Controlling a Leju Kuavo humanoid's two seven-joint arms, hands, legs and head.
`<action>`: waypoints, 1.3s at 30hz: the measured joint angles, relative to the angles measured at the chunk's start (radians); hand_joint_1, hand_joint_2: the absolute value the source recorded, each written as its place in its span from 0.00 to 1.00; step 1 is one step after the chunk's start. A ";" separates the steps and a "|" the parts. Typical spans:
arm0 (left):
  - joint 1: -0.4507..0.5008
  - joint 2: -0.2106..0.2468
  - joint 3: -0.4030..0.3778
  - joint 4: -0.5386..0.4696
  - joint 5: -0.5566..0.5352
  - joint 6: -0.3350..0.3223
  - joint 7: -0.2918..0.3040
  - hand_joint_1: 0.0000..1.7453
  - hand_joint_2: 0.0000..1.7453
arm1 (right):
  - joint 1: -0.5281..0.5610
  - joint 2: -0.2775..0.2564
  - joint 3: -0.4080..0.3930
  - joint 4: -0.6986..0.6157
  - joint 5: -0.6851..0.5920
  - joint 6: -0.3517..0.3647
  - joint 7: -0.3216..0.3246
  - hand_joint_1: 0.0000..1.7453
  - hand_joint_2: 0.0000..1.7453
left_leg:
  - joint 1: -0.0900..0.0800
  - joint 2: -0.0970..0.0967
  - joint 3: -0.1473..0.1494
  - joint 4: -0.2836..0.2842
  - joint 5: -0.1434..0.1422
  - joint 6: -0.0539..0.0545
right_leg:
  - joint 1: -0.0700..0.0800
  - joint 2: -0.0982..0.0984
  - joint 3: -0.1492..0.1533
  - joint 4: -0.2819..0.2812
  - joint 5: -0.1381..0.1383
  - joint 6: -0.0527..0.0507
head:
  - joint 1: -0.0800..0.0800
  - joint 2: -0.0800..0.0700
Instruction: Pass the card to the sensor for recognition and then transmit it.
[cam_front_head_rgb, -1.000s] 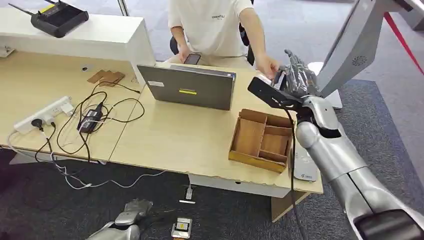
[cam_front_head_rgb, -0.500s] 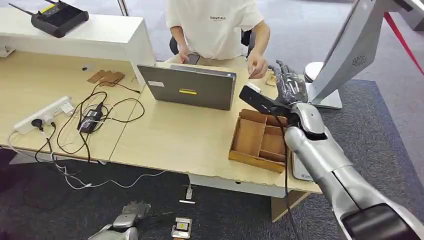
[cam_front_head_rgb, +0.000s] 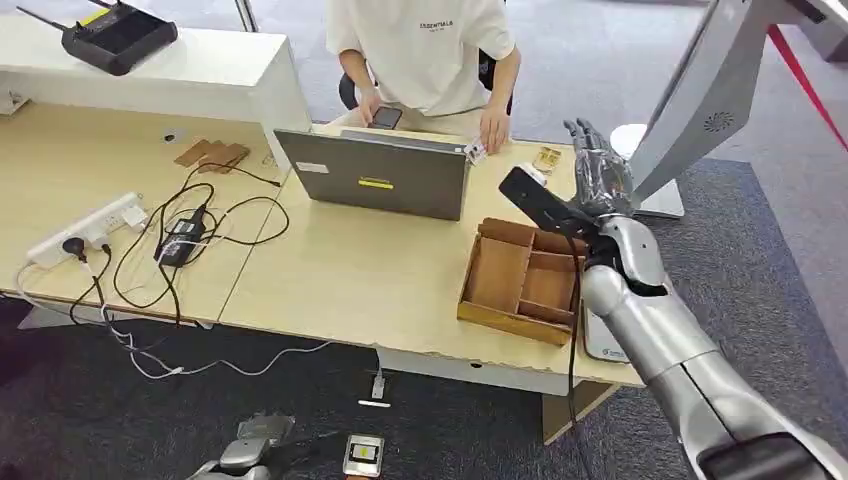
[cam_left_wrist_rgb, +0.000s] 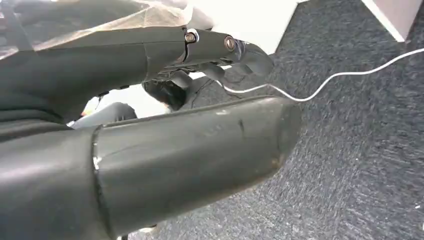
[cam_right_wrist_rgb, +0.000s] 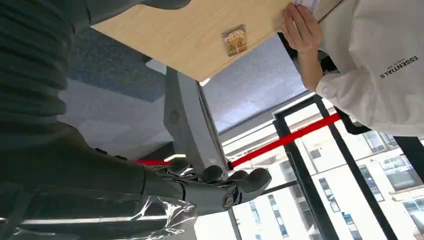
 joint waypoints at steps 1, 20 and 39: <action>0.005 0.003 0.005 0.000 0.001 0.003 0.001 0.00 0.00 | 0.020 -0.010 -0.005 -0.028 -0.013 -0.003 0.008 0.00 1.00 | 0.000 0.000 0.000 0.000 0.000 0.000 | 0.000 0.000 0.000 0.000 0.000 0.000 | 0.000 0.000; 0.044 0.034 0.051 -0.001 0.018 0.016 0.026 0.00 0.00 | 0.408 -0.205 -0.189 -0.485 -0.227 0.014 0.019 0.00 1.00 | 0.000 0.000 0.000 0.000 0.000 0.000 | 0.000 0.000 0.000 -0.001 0.000 0.000 | 0.000 0.000; 0.079 0.052 0.071 -0.008 0.072 0.056 0.048 0.00 0.00 | 0.605 -0.303 -0.334 -0.687 -0.102 0.245 0.136 0.00 1.00 | 0.000 0.001 0.000 -0.001 -0.001 0.000 | 0.000 0.000 0.000 -0.001 -0.001 0.000 | 0.000 0.000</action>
